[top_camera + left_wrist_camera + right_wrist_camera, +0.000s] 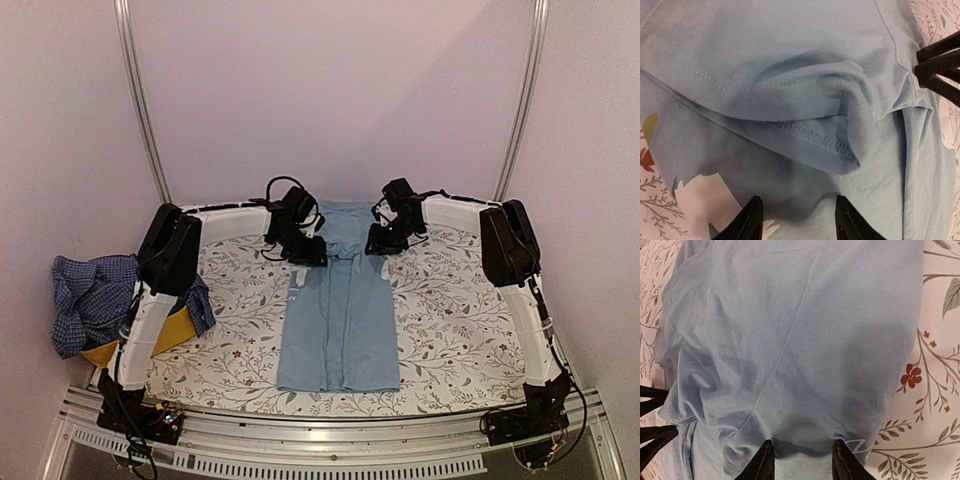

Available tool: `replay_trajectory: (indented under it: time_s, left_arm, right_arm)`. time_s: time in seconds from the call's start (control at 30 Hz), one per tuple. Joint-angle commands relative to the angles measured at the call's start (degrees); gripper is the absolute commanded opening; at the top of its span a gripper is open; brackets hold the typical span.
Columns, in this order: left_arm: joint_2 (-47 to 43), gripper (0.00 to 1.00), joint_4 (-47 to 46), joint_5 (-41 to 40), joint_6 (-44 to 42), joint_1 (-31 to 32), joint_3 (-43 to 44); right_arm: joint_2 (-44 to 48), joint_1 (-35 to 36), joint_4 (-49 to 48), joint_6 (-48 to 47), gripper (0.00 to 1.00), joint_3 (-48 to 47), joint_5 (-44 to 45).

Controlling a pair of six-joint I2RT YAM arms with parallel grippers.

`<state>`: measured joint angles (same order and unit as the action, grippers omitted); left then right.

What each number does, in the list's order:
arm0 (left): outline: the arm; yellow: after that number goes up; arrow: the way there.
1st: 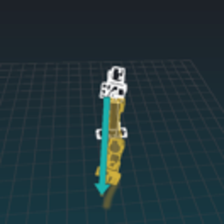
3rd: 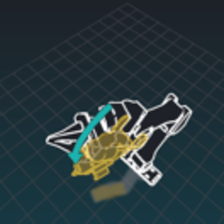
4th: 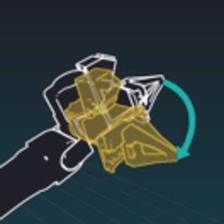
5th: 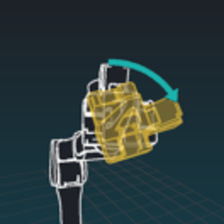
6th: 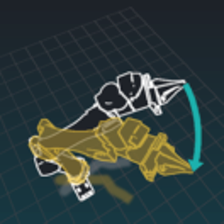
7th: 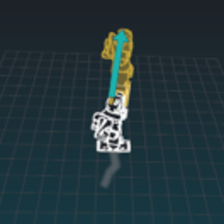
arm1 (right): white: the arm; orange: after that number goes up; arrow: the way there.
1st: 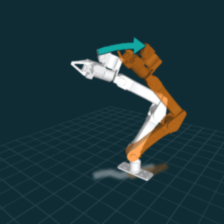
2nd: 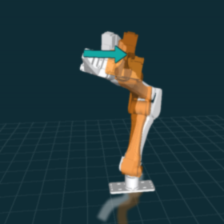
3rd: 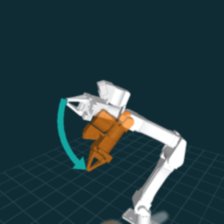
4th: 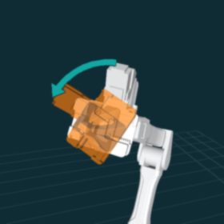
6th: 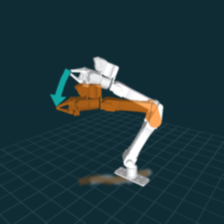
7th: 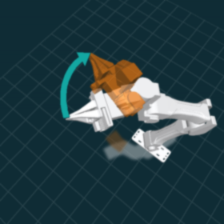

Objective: Fold and stack the mixed laundry pile
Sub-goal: Move the rectangle-folded T-shirt to the center of the board, then pick up the rectangle-folded T-shirt from the center of the board.

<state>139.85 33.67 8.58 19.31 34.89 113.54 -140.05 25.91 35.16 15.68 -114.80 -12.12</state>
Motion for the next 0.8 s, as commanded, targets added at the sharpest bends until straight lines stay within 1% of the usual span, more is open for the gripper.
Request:
replay_trajectory:
  time_s: [0.0, 0.03, 0.07, 0.13, 0.2, 0.27, 0.33, 0.4, 0.43, 0.5, 0.53, 0.57, 0.6, 0.67, 0.73, 0.77]
  left_arm:
    - [4.2, 0.50, 2.2, -0.4, 1.1, -1.7, 3.5]
    - [4.0, 0.53, 2.0, -0.2, 0.8, -1.9, 4.3]
    - [3.4, 0.58, 2.1, -0.1, 0.4, -2.0, 5.3]
    - [1.4, 0.71, 3.2, -1.1, -0.7, -2.3, 7.7]
    - [-2.8, 0.84, 3.4, -2.9, -1.8, -2.3, 7.9]
    - [-8.7, 0.97, 2.0, -4.2, -2.4, -2.2, 5.5]
    - [-15.2, 1.00, -0.2, -4.9, -3.0, -2.0, 1.3]
    - [-22.6, 1.00, -4.5, -4.9, -3.1, -1.8, -5.2]
    - [-26.5, 1.00, -7.7, -5.2, -2.1, -1.7, -10.0]
    - [-33.3, 1.00, -12.8, -5.0, 1.4, -2.1, -18.0]
    - [-36.2, 1.00, -15.1, -3.6, 2.9, -2.5, -22.8]
    - [-38.9, 1.00, -16.6, -2.9, 4.8, -2.9, -25.7]
    - [-41.3, 0.99, -16.9, -2.5, 7.6, -3.2, -28.0]
    - [-44.8, 1.00, -15.7, 1.9, 11.2, -3.9, -30.8]
    - [-48.8, 1.00, -13.8, 3.7, 15.5, -2.9, -35.5]
    - [-51.1, 1.00, -14.0, 6.0, 17.4, -2.0, -38.9]
  right_arm:
    - [-5.7, -2.0, 2.8, -1.2, 0.39, -4.4, 2.6]
    - [-5.7, -2.0, 2.7, -1.5, 0.39, -4.9, 2.3]
    - [-5.4, -2.0, 2.3, -1.7, 0.39, -5.2, 1.6]
    - [-2.6, -2.0, 1.3, -2.3, 0.43, -5.3, -0.8]
    - [1.8, -2.0, 0.7, -2.4, 0.50, -5.5, -1.3]
    - [6.5, -2.0, 0.4, -2.6, 0.60, -5.1, -1.1]
    - [12.7, -2.0, -0.1, -3.0, 0.72, -3.7, -0.8]
    - [18.4, -2.1, -2.1, -3.0, 0.89, -0.4, -1.4]
    - [22.9, -2.1, -4.2, -2.7, 0.98, 2.4, -1.9]
    - [29.1, -2.4, -7.9, -0.6, 0.99, 8.0, -2.2]
    - [32.8, -2.5, -8.6, 0.4, 0.99, 10.2, -3.3]
    - [34.8, -3.0, -8.9, 0.6, 0.99, 12.2, -5.8]
    - [37.0, -3.4, -8.8, 0.5, 0.99, 14.2, -9.0]
    - [40.8, -4.2, -7.0, 2.0, 0.99, 18.3, -14.9]
    - [44.1, -4.2, -4.3, 3.4, 0.99, 23.5, -18.7]
    - [46.9, -4.2, -3.7, 5.1, 0.99, 27.5, -20.7]
